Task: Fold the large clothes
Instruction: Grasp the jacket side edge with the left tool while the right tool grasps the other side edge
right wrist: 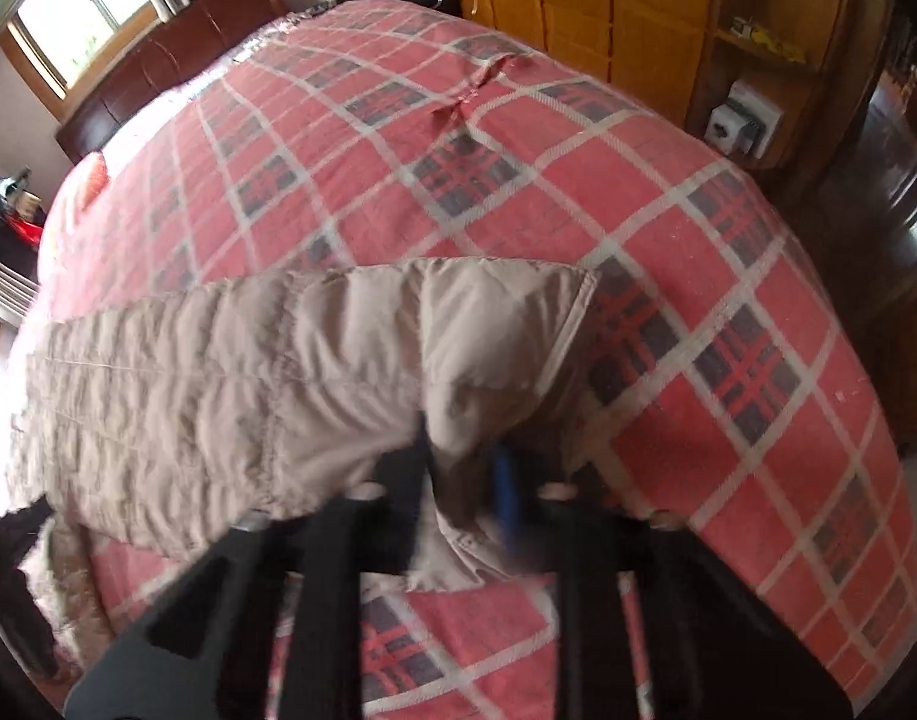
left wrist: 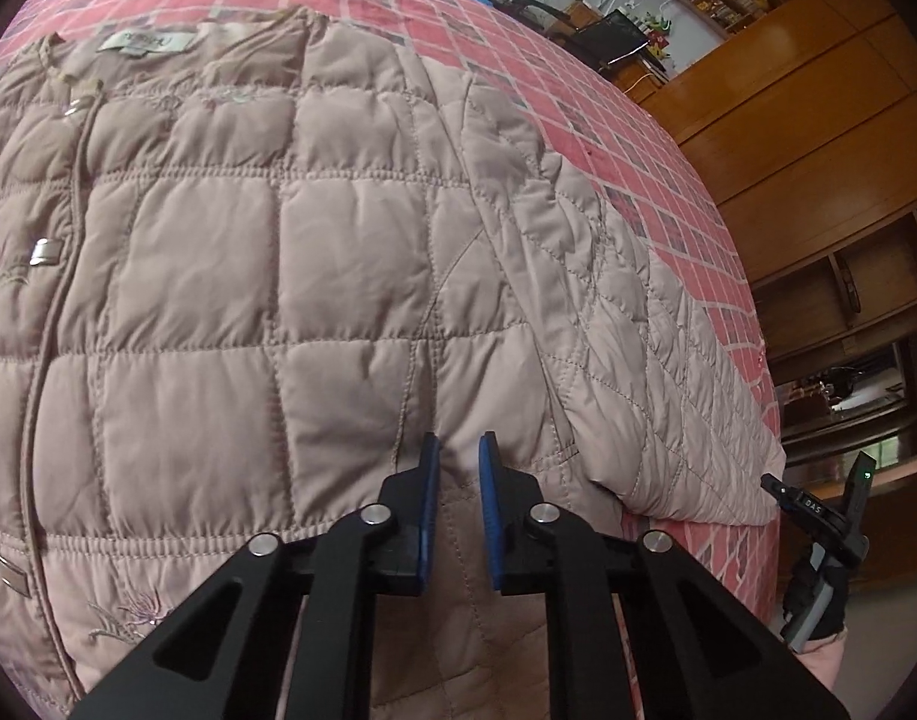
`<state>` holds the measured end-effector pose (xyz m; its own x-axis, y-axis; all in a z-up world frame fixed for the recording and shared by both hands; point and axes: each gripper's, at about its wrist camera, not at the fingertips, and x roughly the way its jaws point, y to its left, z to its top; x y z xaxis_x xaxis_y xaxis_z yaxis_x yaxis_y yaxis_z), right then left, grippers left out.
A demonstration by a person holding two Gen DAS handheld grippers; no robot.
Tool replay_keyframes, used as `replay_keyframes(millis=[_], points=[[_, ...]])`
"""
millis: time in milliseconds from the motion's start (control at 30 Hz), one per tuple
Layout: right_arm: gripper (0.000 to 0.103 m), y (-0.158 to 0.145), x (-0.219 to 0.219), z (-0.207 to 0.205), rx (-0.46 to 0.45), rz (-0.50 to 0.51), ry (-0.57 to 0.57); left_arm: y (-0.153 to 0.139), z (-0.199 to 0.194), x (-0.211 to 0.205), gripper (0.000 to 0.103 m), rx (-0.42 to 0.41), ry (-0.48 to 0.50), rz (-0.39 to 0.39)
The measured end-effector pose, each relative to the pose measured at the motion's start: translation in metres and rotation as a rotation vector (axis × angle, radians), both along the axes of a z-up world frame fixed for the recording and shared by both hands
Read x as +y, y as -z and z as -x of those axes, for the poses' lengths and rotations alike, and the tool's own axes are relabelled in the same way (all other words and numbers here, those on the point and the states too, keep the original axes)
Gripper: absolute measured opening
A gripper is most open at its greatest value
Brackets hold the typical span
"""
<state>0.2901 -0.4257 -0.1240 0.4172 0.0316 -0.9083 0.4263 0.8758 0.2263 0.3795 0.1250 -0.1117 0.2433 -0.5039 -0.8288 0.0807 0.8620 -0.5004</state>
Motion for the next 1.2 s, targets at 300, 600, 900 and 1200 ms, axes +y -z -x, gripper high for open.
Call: replay_keyframes(millis=[300,600,900,1200], points=[[0.006,-0.037,0.026,0.0,-0.108,-0.055,-0.023,0.01,-0.002,0.014,0.004,-0.003,-0.002,0.008],[0.006,-0.075,0.123,-0.032,-0.189,-0.074,-0.272,0.01,-0.002,0.02,0.002,-0.006,0.003,0.009],[0.006,-0.035,0.201,-0.07,-0.058,0.028,-0.407,0.01,-0.002,0.02,0.002,-0.008,0.01,0.007],[0.026,-0.02,0.217,-0.067,-0.066,-0.049,-0.472,0.007,-0.004,0.017,0.002,-0.011,0.014,-0.003]])
